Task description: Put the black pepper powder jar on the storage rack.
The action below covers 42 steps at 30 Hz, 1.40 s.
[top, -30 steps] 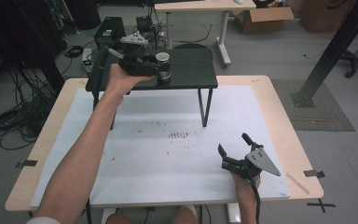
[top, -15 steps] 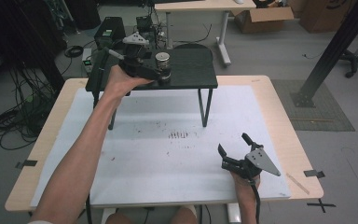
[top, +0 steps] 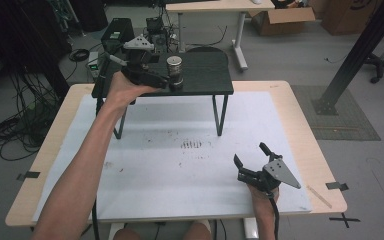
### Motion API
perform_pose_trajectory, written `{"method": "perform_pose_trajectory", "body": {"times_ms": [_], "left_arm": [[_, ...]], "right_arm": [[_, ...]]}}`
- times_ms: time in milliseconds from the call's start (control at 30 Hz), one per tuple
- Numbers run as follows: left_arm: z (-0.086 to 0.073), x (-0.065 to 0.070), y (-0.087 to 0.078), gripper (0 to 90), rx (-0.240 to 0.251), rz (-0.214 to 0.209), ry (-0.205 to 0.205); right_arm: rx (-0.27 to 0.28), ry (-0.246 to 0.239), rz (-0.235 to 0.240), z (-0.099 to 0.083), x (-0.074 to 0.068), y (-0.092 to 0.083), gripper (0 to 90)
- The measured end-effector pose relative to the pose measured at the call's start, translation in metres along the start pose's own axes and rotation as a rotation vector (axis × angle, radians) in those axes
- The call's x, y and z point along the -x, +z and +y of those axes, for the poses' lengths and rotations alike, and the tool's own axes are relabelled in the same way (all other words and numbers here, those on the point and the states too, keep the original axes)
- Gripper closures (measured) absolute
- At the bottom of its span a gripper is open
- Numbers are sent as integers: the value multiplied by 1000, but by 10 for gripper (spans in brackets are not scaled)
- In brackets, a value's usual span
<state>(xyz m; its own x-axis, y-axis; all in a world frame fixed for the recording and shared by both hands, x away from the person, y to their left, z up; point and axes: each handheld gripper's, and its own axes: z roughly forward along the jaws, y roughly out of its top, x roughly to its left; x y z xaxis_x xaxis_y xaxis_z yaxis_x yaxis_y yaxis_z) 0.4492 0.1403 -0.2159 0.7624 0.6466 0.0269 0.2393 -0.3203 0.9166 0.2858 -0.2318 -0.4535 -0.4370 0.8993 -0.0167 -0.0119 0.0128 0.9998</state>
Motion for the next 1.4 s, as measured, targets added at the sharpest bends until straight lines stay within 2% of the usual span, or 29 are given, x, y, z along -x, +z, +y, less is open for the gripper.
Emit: {"method": "perform_pose_trajectory", "body": {"times_ms": [667, 967, 1033, 1400], "left_arm": [[-27, 3, -57, 9, 64, 34, 3], [-47, 5, -82, 10, 102, 34, -18], [-53, 6, -86, 10, 116, 20, -31], [-87, 7, -98, 8, 116, 51, -37]], "right_arm": [[-2, -2, 0, 0, 0, 0, 42], [-2, -1, 1, 0, 0, 0, 42], [-3, 0, 0, 0, 0, 0, 42], [-5, -1, 1, 0, 0, 0, 43]]}}
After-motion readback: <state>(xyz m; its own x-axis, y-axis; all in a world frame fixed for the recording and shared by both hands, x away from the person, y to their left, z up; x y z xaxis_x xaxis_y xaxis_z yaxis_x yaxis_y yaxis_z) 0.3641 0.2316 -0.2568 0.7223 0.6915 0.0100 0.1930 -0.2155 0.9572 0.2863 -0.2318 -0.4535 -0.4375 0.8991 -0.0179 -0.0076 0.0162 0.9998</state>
